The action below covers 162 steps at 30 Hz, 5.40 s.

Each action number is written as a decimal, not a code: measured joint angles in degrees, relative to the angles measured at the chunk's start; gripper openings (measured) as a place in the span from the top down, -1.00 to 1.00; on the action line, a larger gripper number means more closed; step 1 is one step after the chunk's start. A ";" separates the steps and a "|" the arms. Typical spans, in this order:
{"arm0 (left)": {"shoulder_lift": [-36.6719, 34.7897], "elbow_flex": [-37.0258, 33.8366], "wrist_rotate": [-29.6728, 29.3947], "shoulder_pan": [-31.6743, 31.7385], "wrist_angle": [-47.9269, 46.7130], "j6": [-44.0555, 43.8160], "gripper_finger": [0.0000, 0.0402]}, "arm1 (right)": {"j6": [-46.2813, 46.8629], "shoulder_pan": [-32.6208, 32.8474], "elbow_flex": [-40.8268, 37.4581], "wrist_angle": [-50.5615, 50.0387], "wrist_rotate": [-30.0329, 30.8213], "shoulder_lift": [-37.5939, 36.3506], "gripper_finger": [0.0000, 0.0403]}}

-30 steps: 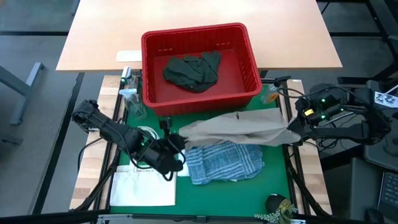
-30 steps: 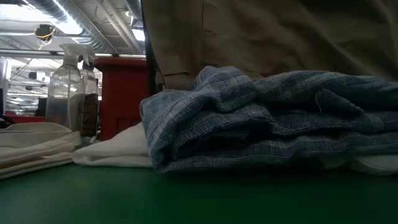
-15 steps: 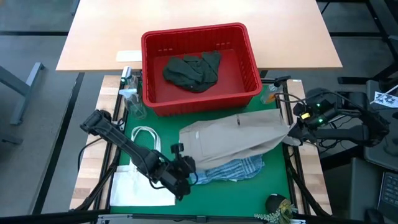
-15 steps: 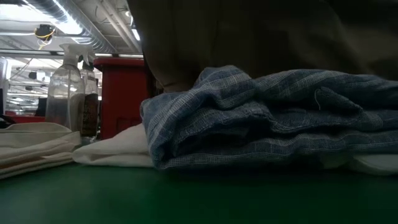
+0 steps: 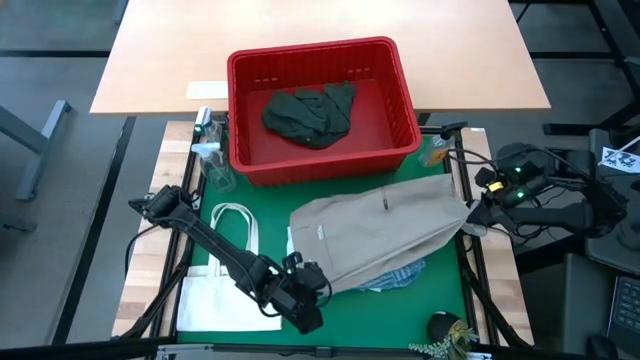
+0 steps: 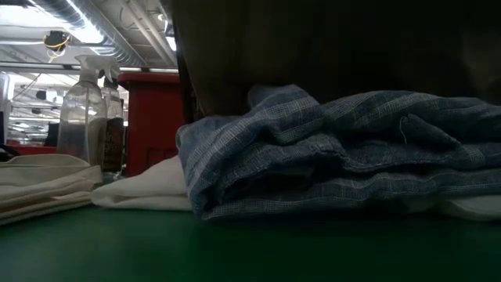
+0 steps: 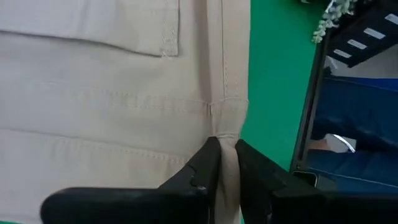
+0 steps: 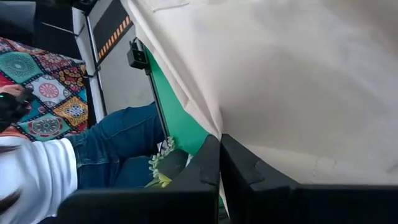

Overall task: Fold Laundry from Bin
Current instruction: Fold the light brown shorts

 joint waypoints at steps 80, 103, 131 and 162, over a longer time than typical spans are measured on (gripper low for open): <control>17.47 5.86 -12.84 18.71 34.02 46.97 1.00 | -24.64 6.23 -13.66 60.89 -18.11 22.92 0.98; 17.32 29.57 -28.03 5.78 -33.00 12.94 1.00 | -26.32 19.12 -13.66 89.58 -10.13 38.32 0.98; 17.29 29.31 -19.91 8.54 -8.69 11.96 0.14 | -27.39 19.12 -13.66 79.37 -10.16 38.72 0.97; 17.29 29.24 -12.28 11.51 -1.33 7.81 0.29 | -27.19 19.15 -13.66 71.60 -7.98 38.36 0.97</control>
